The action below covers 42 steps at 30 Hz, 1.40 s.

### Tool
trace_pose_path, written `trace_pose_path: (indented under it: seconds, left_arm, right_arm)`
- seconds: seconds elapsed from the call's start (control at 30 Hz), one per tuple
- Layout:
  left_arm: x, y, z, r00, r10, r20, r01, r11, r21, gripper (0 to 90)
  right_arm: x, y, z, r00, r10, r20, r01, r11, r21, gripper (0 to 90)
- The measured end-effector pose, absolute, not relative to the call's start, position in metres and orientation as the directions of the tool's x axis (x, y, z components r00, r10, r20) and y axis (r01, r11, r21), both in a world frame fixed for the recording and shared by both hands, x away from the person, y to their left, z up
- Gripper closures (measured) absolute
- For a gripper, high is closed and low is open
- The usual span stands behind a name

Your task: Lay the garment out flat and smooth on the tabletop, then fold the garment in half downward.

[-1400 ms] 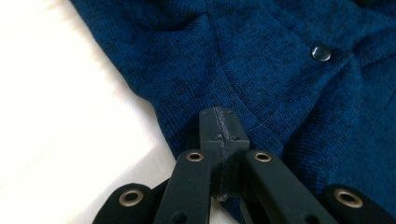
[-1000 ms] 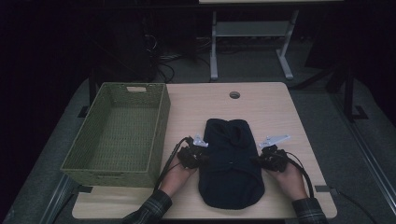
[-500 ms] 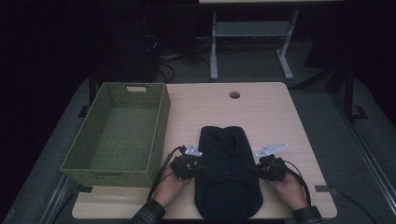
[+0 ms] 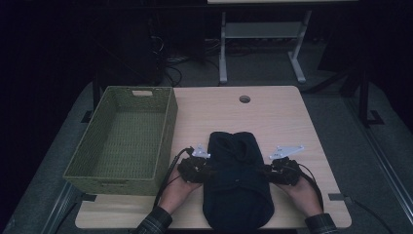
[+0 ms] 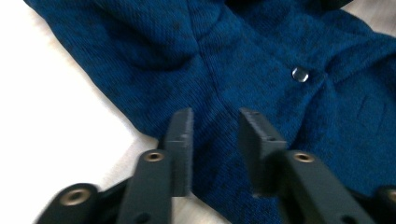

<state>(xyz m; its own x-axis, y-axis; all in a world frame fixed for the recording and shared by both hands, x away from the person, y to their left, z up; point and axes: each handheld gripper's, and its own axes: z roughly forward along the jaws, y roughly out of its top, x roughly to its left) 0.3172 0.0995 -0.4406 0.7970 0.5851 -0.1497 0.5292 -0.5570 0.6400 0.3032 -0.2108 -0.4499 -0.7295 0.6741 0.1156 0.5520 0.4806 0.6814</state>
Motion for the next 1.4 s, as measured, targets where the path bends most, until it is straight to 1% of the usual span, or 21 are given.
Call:
trace_pose_path:
  seconds: [0.17, 0.2, 0.27, 0.37, 0.5, 0.57, 0.7, 0.73, 0.9, 0.93, 0.97, 1.03, 1.1, 1.13, 1.27, 1.4]
  left_arm:
    - [0.328, 0.102, -0.433, 0.794, 0.587, -0.159, 0.532, -0.544, 0.649, 50.7]
    - [0.331, 0.103, -0.431, 0.792, 0.589, -0.157, 0.534, -0.547, 0.644, 47.3]
    - [0.337, 0.104, -0.428, 0.796, 0.586, -0.155, 0.53, -0.55, 0.645, 44.3]
    - [0.345, 0.106, -0.421, 0.788, 0.6, -0.137, 0.524, -0.535, 0.663, 41.8]
    - [0.356, 0.108, -0.415, 0.772, 0.621, -0.137, 0.528, -0.505, 0.683, 39.0]
    - [0.361, 0.107, -0.413, 0.769, 0.622, -0.15, 0.53, -0.488, 0.693, 38.7]
    - [0.368, 0.103, -0.409, 0.774, 0.617, -0.14, 0.522, -0.499, 0.692, 37.9]
    - [0.374, 0.101, -0.406, 0.77, 0.622, -0.139, 0.524, -0.494, 0.694, 37.9]
    - [0.389, 0.098, -0.4, 0.752, 0.641, -0.153, 0.534, -0.456, 0.713, 39.0]
    - [0.397, 0.098, -0.399, 0.737, 0.659, -0.15, 0.54, -0.441, 0.717, 39.0]
    - [0.403, 0.098, -0.398, 0.729, 0.667, -0.157, 0.549, -0.432, 0.715, 39.0]
    - [0.413, 0.097, -0.397, 0.716, 0.68, -0.159, 0.556, -0.418, 0.719, 39.4]
    - [0.417, 0.096, -0.397, 0.712, 0.684, -0.155, 0.559, -0.419, 0.715, 39.4]
    - [0.426, 0.093, -0.398, 0.705, 0.694, -0.145, 0.563, -0.423, 0.71, 40.2]
    - [0.442, 0.086, -0.405, 0.697, 0.708, -0.109, 0.568, -0.453, 0.687, 41.7]
    - [0.451, 0.083, -0.413, 0.69, 0.714, -0.116, 0.59, -0.463, 0.661, 41.9]
  right_arm:
    - [0.311, -0.213, -0.443, -0.721, 0.683, 0.112, 0.551, 0.469, 0.69, 59.8]
    - [0.313, -0.214, -0.442, -0.721, 0.683, 0.115, 0.549, 0.462, 0.697, 57.2]
    - [0.318, -0.213, -0.439, -0.72, 0.685, 0.108, 0.55, 0.469, 0.691, 53.7]
    - [0.325, -0.213, -0.433, -0.721, 0.685, 0.099, 0.54, 0.467, 0.701, 51.5]
    - [0.338, -0.212, -0.427, -0.715, 0.694, 0.09, 0.534, 0.458, 0.711, 51.1]
    - [0.344, -0.212, -0.423, -0.714, 0.695, 0.08, 0.526, 0.458, 0.716, 51.1]
    - [0.357, -0.214, -0.416, -0.714, 0.695, 0.079, 0.521, 0.454, 0.723, 51.1]
    - [0.361, -0.215, -0.413, -0.713, 0.695, 0.097, 0.527, 0.438, 0.728, 51.0]
    - [0.38, -0.219, -0.406, -0.705, 0.701, 0.106, 0.532, 0.425, 0.732, 51.3]
    - [0.384, -0.22, -0.405, -0.707, 0.7, 0.103, 0.52, 0.415, 0.746, 52.4]
    - [0.387, -0.22, -0.405, -0.707, 0.698, 0.118, 0.529, 0.41, 0.743, 52.4]
    - [0.394, -0.218, -0.405, -0.705, 0.701, 0.107, 0.529, 0.419, 0.738, 52.4]
    - [0.398, -0.218, -0.406, -0.708, 0.699, 0.103, 0.522, 0.419, 0.743, 52.4]
    - [0.407, -0.216, -0.407, -0.702, 0.701, 0.124, 0.537, 0.406, 0.74, 52.5]
    - [0.422, -0.211, -0.41, -0.705, 0.698, 0.125, 0.535, 0.408, 0.74, 52.9]
    - [0.434, -0.207, -0.414, -0.696, 0.708, 0.122, 0.547, 0.412, 0.729, 53.3]
